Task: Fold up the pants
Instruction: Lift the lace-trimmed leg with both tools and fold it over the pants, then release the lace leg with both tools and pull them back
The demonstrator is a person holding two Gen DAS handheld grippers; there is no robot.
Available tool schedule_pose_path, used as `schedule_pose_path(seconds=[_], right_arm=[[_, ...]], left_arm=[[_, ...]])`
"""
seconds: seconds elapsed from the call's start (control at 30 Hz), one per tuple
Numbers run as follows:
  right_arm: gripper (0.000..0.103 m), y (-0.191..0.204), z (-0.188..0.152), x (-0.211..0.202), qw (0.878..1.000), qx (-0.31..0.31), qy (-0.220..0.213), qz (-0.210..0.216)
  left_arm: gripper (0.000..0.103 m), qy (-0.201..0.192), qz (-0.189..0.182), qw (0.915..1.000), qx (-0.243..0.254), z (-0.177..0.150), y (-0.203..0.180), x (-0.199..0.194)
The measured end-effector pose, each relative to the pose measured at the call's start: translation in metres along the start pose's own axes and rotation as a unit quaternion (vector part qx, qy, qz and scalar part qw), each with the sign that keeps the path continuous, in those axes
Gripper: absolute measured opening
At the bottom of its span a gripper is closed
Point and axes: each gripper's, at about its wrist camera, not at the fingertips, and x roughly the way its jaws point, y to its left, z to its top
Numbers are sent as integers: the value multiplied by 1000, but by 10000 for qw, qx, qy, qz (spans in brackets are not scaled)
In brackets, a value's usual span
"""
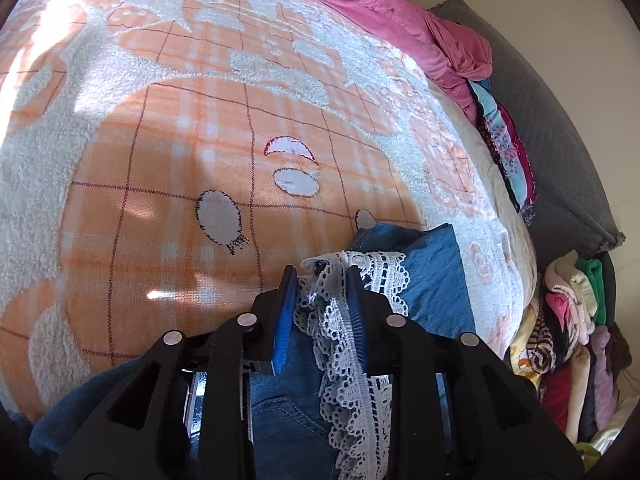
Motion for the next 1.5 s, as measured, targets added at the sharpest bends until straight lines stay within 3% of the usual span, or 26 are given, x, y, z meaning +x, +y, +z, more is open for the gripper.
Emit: schedule_pose_path(seconds=[0.07, 0.27, 0.37, 0.67, 0.7, 0.73, 0.83, 1.0, 1.13, 1.3, 1.5], right_arm=[[30, 1, 1, 1, 9999, -21, 42, 109], [39, -8, -5, -15, 9975, 331, -45, 622], [39, -16, -6, -24, 9959, 480, -148, 755], [39, -53, -7, -52, 9918, 977, -606, 559], [42, -56, -14, -59, 9915, 1008, -656, 495], [52, -59, -14, -60, 9912, 1045, -695, 411], [54, -78, -17, -70, 9880, 1306, -808, 145], [54, -104, -24, -74, 9822, 1716, -745, -186], [54, -110, -27, -69, 9807, 1847, -610, -190], [54, -104, -29, -59, 9842, 1725, -347, -202], [54, -102, -45, -36, 9833, 1544, 468, -847]], left_arm=[[26, 4, 68, 10000, 50, 0, -1, 0], [28, -395, 358, 9981, 297, -7, -13, -26], [36, -646, 360, 9967, 344, -11, -17, -45], [49, -1315, 374, 9904, 206, -39, -19, -96], [52, -1370, 369, 9897, 186, -43, -19, -101], [55, -1422, 375, 9890, 181, -49, -20, -106], [59, -1507, 414, 9875, 212, -70, -26, -115], [61, -1242, 256, 9919, 67, -110, -28, -105], [61, -1019, 238, 9944, 128, -134, -38, -91], [61, -861, 637, 9918, 702, -143, -67, -73], [61, -463, 1376, 9842, 1009, -156, -71, -49]])
